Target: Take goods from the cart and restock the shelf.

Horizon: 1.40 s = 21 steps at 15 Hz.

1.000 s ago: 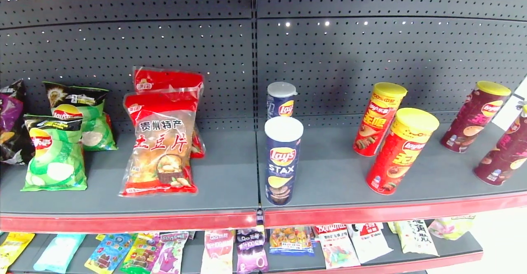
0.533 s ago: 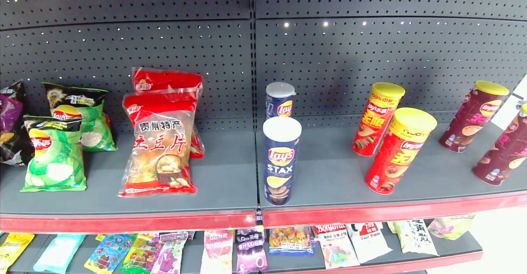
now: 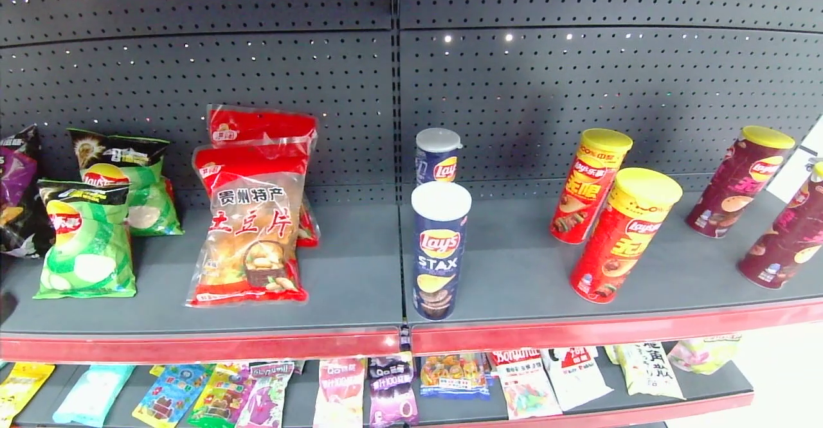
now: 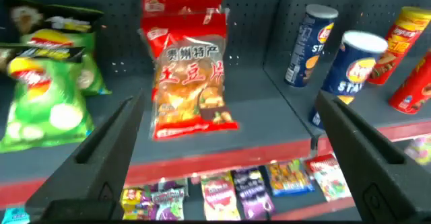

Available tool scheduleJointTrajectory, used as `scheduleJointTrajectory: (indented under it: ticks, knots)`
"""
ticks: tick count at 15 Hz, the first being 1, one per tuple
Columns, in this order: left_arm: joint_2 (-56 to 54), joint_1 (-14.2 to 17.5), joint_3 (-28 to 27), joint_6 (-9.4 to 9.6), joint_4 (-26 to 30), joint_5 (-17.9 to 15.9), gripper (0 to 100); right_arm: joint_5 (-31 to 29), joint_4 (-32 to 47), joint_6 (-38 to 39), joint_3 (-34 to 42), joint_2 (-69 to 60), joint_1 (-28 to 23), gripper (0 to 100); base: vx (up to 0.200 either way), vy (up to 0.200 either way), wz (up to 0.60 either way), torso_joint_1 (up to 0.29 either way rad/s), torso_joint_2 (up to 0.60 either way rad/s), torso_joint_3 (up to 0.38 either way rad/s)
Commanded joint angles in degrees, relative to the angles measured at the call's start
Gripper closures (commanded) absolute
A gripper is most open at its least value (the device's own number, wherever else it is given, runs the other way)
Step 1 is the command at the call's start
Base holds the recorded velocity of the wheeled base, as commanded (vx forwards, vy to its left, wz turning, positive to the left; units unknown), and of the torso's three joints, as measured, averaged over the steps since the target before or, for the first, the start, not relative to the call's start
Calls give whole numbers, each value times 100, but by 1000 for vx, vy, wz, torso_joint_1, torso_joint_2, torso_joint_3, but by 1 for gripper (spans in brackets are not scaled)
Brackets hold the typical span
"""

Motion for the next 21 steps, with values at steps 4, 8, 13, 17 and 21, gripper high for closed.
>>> scheduleJointTrajectory:
  ticks: [4, 8, 13, 17, 21]
  knots:
    - [3983, -1319, -1600, 71, 10, -76, 0, 4, 0, -2, 1, 7, 1, 0, 0, 0, 0, 0, 0, 0]
    - [5205, -1978, -1854, 36, -157, 495, 0, 4, 0, -2, 1, 7, 1, 0, 0, 0, 0, 0, 0, 0]
    - [6356, -2629, -2408, -702, -148, 926, 0, 4, 0, -2, 1, 7, 1, 0, 0, 0, 0, 0, 0, 0]
    - [6699, -2796, -2320, -676, -148, 1031, 0, 4, 0, -2, 1, 7, 1, 0, 0, 0, 0, 0, 0, 0]
    - [7068, -2866, -2373, -561, -174, 1128, 0, 4, 0, -2, 1, 7, 1, 0, 0, 0, 0, 0, 0, 0]
